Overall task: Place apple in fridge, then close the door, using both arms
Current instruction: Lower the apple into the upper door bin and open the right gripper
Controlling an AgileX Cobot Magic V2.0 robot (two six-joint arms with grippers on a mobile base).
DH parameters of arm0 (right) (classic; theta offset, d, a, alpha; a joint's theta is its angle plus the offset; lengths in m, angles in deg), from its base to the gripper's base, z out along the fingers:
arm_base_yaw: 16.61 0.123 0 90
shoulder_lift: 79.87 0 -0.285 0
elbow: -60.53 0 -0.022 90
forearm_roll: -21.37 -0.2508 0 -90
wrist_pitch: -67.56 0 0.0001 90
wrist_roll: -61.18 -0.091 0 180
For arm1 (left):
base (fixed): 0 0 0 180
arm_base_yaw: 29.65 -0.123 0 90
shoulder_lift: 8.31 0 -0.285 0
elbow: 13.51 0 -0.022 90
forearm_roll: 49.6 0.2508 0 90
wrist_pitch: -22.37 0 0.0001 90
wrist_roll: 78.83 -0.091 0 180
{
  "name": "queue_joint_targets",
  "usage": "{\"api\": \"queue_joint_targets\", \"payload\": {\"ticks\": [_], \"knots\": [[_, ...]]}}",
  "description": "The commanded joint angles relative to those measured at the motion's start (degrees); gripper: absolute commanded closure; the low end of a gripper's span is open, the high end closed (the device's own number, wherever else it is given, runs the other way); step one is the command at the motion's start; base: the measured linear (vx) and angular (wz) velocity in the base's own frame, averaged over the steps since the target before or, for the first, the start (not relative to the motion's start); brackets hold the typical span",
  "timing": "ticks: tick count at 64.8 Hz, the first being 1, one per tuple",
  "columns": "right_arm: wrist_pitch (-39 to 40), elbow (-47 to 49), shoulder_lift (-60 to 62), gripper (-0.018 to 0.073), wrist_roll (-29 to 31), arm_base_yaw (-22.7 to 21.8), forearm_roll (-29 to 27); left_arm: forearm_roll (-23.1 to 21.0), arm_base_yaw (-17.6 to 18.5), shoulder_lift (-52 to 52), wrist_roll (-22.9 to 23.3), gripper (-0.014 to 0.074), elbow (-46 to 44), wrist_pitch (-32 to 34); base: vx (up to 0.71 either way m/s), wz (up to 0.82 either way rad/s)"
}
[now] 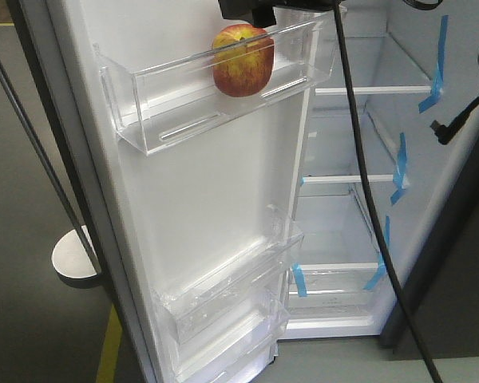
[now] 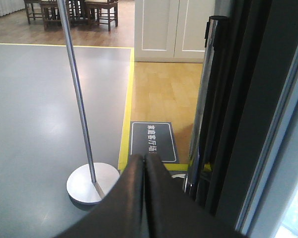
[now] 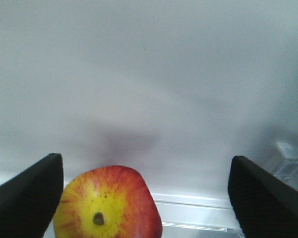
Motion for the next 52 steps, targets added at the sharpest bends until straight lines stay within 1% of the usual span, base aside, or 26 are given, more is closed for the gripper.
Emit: {"api": "queue_joint_targets", "payload": {"ticks": [1,8,14,23,32,39,46,52], "knots": [[4.9,1.8,5.5,-0.0061,0.1,-0.6,-0.4,-0.2,0.4,-0.8,0.4,0.0602,1.2,4.5,0.00,0.00],[4.5,1.7,8.4,-0.0030,0.0,-1.6,0.6,-0.2,0.4,-0.8,0.4,0.0602,1.2,4.5,0.00,0.00],[2.2,1.7,10.4,-0.0011,-0.2,-3.0,0.9,-0.2,0.4,-0.8,0.4,0.0602,1.2,4.5,0.00,0.00],[-2.9,1.7,12.9,-0.0001,-1.2,-6.3,0.9,-0.2,0.4,-0.8,0.4,0.0602,1.2,4.5,0.00,0.00],[-8.6,1.5,15.4,-0.0001,-1.1,-9.9,0.9,-0.2,0.4,-0.8,0.4,0.0602,1.2,4.5,0.00,0.00],[-11.6,1.5,17.8,-0.0001,-1.1,-12.0,0.9,-0.2,0.4,-0.8,0.4,0.0602,1.2,4.5,0.00,0.00],[-10.9,-2.3,21.9,-0.0001,-1.1,-13.4,0.7,-0.2,0.4,-0.8,0.4,0.0602,1.2,4.5,0.00,0.00],[-9.1,-10.1,26.8,-0.0001,-0.7,-13.4,1.3,-0.2,0.4,-0.8,0.4,0.0602,1.2,4.5,0.00,0.00]]}}
